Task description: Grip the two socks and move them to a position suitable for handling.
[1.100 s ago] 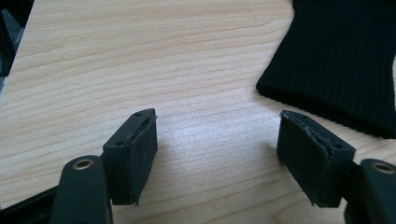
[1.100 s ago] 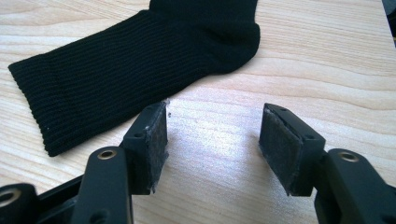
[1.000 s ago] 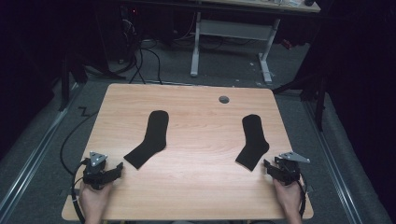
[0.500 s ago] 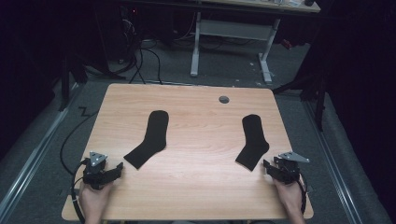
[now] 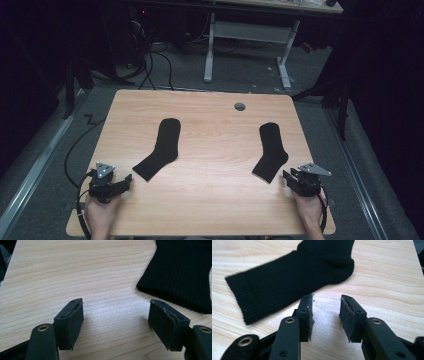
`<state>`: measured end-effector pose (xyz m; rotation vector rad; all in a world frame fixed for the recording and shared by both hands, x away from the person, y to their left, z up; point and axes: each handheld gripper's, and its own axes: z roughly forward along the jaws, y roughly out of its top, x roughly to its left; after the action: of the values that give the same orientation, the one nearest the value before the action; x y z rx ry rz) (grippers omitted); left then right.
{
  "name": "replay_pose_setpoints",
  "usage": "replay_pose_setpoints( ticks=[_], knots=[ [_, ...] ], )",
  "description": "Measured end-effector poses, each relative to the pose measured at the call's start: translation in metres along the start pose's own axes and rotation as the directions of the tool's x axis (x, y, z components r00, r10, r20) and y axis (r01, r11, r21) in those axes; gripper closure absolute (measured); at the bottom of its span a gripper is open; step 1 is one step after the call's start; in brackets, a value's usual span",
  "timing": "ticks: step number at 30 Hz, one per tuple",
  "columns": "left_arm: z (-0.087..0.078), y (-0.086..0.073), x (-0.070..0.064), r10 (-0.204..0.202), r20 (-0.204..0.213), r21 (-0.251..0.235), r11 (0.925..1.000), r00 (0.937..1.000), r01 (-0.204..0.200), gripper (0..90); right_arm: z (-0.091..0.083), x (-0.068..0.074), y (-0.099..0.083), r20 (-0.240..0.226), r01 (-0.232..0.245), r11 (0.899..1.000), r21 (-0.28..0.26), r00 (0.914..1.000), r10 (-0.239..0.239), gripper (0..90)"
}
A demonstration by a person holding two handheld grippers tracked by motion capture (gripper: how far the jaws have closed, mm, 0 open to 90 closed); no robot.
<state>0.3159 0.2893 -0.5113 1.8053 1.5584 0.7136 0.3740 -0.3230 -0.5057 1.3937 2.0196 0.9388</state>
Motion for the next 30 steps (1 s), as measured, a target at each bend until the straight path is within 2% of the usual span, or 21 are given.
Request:
replay_pose_setpoints(
  ticks=[10, 18, 24, 25, 30],
  knots=[
    [0.0, 0.0, -0.001, 0.001, -0.005, 0.002, 1.0, 1.0, -0.001, 28.9, -0.003, -0.002, 0.008, -0.027, -0.01, 1.0, -0.027, 0.9996, 0.009, 66.6],
    [0.0, 0.0, 0.0, -0.001, -0.003, 0.001, 1.0, 1.0, 0.001, 28.9, 0.0, 0.004, 0.03, -0.043, 0.01, 0.999, -0.045, 0.999, -0.012, 69.8],
    [0.0, 0.0, 0.0, -0.002, -0.004, 0.0, 1.0, 1.0, 0.002, 29.1, 0.013, 0.005, 0.051, -0.054, 0.005, 0.999, -0.044, 0.9985, -0.007, 69.7],
    [0.0, 0.0, 0.0, -0.002, -0.003, 0.0, 1.0, 1.0, 0.002, 29.1, 0.021, 0.007, 0.058, -0.051, -0.003, 0.999, -0.035, 0.9987, 0.001, 69.5],
    [0.001, 0.001, 0.0, 0.0, 0.0, 0.0, 1.0, 1.0, 0.0, 28.9, 0.037, 0.01, 0.065, -0.028, 0.001, 1.0, -0.002, 0.9996, -0.001, 67.8]
  ],
)
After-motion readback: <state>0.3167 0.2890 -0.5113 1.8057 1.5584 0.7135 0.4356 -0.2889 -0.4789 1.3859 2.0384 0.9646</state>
